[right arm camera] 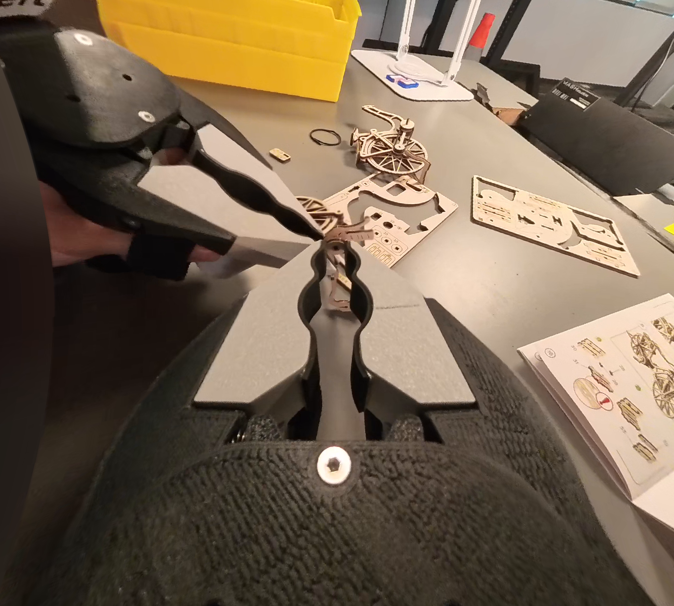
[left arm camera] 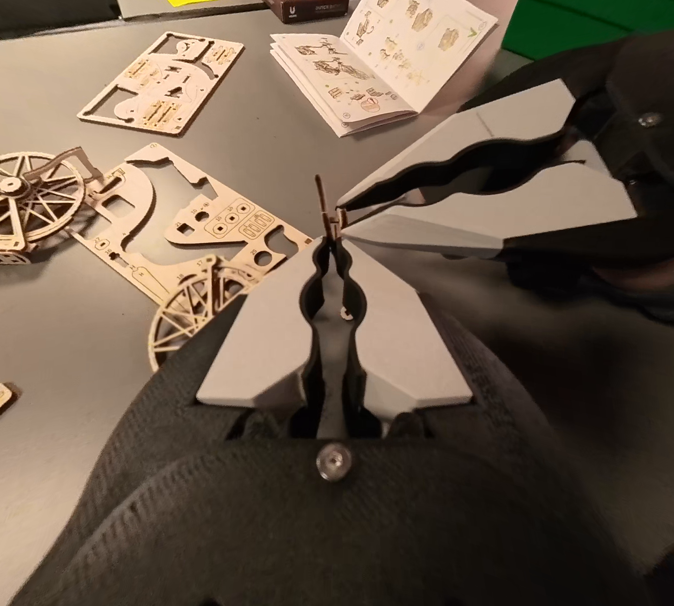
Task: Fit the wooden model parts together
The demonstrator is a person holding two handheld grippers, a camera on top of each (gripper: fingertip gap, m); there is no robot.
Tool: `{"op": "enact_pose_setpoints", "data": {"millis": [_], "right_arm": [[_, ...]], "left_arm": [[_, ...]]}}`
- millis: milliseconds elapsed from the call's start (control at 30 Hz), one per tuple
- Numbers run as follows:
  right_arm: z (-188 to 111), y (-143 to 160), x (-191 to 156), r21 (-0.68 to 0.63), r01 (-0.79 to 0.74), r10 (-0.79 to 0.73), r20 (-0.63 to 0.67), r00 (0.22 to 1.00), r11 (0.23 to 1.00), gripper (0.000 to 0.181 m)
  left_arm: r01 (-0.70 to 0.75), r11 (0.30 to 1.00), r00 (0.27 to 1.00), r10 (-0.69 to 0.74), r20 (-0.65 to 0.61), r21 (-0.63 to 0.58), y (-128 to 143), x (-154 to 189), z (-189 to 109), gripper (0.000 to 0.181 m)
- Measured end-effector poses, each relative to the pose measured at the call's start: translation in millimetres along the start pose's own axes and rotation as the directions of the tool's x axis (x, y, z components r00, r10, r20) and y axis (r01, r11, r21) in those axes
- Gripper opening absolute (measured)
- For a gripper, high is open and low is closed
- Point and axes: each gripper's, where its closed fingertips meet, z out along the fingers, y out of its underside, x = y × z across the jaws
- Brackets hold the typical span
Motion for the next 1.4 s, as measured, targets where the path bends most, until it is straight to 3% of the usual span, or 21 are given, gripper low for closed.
{"op": "enact_pose_setpoints", "data": {"millis": [167,500,1100,1400], "right_arm": [[-0.5,0.4,-0.4,0.0,-0.026,0.026,0.029,0.999,1.0,0.006],[-2.5,4.4,-0.7,-0.008,0.017,-0.016,0.092,0.996,1.0,0.007],[-3.2,3.8,1.1,-0.017,-0.118,0.119,0.113,0.986,0.993,0.007],[-3.6,3.5,-0.2,-0.018,-0.146,0.147,0.131,0.98,0.989,0.007]], "left_arm": [[-0.033,0.999,0.999,0.033,0.019,-0.004,0.8,0.3,0.0,0.002],[-0.347,0.931,0.926,0.36,0.117,-0.116,2.3,-6.8,0.4,0.002],[-0.301,0.941,0.944,0.317,0.089,-0.156,1.8,-6.0,1.5,0.002],[-0.39,0.898,0.898,0.42,0.13,-0.202,3.2,-7.1,0.5,0.002]]}}
